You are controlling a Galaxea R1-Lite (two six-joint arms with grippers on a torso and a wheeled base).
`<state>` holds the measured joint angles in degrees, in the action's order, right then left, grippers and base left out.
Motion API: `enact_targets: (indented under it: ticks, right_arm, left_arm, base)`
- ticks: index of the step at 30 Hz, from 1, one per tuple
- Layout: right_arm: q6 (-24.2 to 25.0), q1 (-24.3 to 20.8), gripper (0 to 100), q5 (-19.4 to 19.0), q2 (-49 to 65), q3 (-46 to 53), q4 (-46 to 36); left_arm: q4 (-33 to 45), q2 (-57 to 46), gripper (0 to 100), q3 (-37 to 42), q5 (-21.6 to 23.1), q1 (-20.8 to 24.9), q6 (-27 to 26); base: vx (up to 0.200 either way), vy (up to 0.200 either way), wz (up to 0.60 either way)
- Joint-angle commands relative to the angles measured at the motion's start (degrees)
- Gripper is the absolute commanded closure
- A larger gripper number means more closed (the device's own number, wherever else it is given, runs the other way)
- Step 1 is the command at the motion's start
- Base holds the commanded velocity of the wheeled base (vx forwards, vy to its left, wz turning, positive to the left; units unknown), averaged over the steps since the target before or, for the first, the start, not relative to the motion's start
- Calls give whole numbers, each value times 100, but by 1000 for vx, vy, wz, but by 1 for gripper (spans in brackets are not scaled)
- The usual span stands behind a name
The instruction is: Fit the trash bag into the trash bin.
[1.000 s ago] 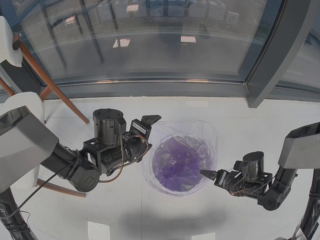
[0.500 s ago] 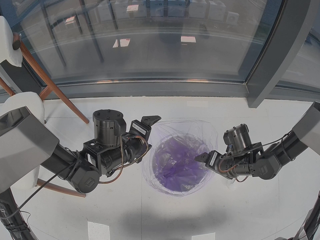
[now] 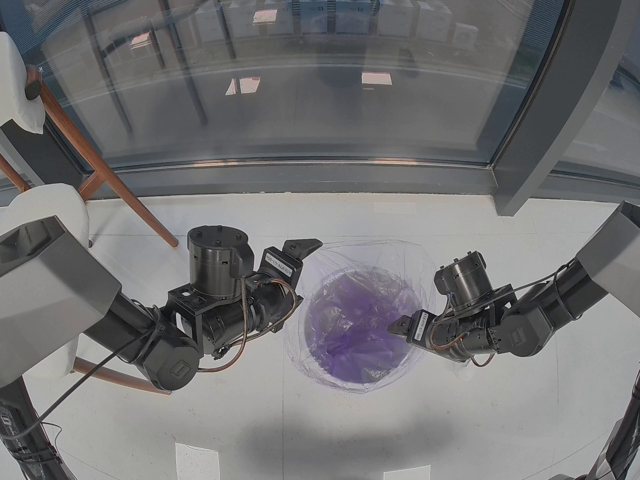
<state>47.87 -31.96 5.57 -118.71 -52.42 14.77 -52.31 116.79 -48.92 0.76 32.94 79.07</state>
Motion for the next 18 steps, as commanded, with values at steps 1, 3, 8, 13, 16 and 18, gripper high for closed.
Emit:
enact_targets:
  ticks: [1, 3, 8, 13, 16, 18]
  right_arm:
    - [-6, 24, 0, 49, -258, -75, -36]
    - [-15, 32, 0, 111, -354, -93, -27]
    - [-155, 59, 0, 137, -557, -111, 43]
    - [-191, 111, 100, 146, -530, -93, 8]
    - [-199, 199, 100, 146, -319, 74, -27]
    - [-217, 270, 100, 146, -196, 267, -1]
  left_arm:
    - [-7, 99, 0, -39, -5, 2, 3]
    - [-7, 108, 0, -39, -5, 2, 3]
    - [-7, 108, 0, -39, -5, 2, 3]
    - [-7, 108, 0, -39, -5, 2, 3]
    - [-7, 108, 0, -39, -5, 2, 3]
    - [-7, 108, 0, -30, -14, 2, 3]
  base:
    - [0, 0, 0]
    - [0, 0, 0]
    - [0, 0, 0]
    - [0, 0, 0]
    - [0, 0, 0]
    - [0, 0, 0]
